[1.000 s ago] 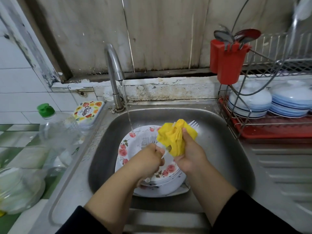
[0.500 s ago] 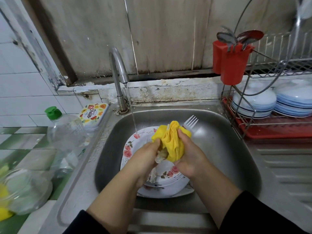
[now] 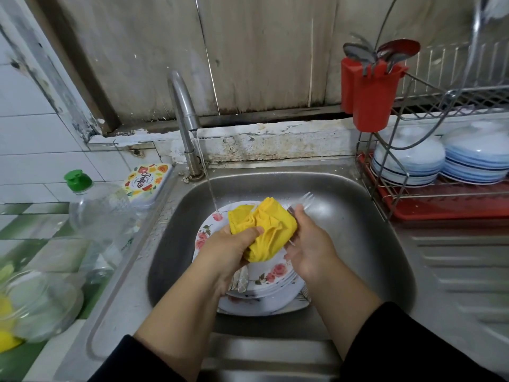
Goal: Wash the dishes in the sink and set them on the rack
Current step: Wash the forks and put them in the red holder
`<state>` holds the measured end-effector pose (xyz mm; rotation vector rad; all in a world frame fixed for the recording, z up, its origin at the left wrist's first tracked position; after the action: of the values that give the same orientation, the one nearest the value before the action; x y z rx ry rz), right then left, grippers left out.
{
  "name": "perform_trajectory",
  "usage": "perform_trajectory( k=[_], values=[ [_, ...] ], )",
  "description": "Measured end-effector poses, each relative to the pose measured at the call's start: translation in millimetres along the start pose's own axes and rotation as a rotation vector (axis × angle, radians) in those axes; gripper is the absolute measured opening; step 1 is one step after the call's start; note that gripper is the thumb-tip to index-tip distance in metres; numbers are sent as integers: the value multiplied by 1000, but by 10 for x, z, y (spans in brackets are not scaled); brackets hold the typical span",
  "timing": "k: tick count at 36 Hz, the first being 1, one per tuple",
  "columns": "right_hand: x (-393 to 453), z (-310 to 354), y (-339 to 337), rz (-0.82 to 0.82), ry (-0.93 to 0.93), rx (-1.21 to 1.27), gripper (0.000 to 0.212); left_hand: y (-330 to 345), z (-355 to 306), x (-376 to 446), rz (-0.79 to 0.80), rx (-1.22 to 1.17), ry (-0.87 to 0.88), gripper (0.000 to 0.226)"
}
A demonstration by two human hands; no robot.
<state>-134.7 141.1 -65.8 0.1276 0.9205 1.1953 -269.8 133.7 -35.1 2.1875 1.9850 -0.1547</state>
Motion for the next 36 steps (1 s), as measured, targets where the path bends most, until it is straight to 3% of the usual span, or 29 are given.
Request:
perform_trajectory(
  k=[3,8,17,22,31,36],
  values=[
    [-35,33,-21,-51,-10,-137,20,-80,8,-35,-3,6,4,22],
    [-45,22,3,-112,-122,-279,24,-173,-42,-112,-27,-44,6,9],
    [-166,119,3,-127,-113,-53,26,-202,-78,-218,-56,-44,-9,10],
    [-246,220,16,-152,-156,37,25,-199,-173,-262,-73,-82,-31,27],
    [-560,541,-78,-252,-170,137,18,-128,-553,-270,-110,-125,9,11],
    [-679,581,6,-152,-161,216,9,-6,-745,-236,-114,-128,8,16]
  ],
)
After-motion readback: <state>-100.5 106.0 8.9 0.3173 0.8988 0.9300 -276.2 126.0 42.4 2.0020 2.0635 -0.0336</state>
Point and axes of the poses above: each hand's wrist, its own x-axis towards the middle knuckle, its own y-axis out of the palm, z = x × y, the point moved 1 cm from there along x, towards the middle knuckle, and after that the axes turned 10 degrees about y, right-handed, at the moved point
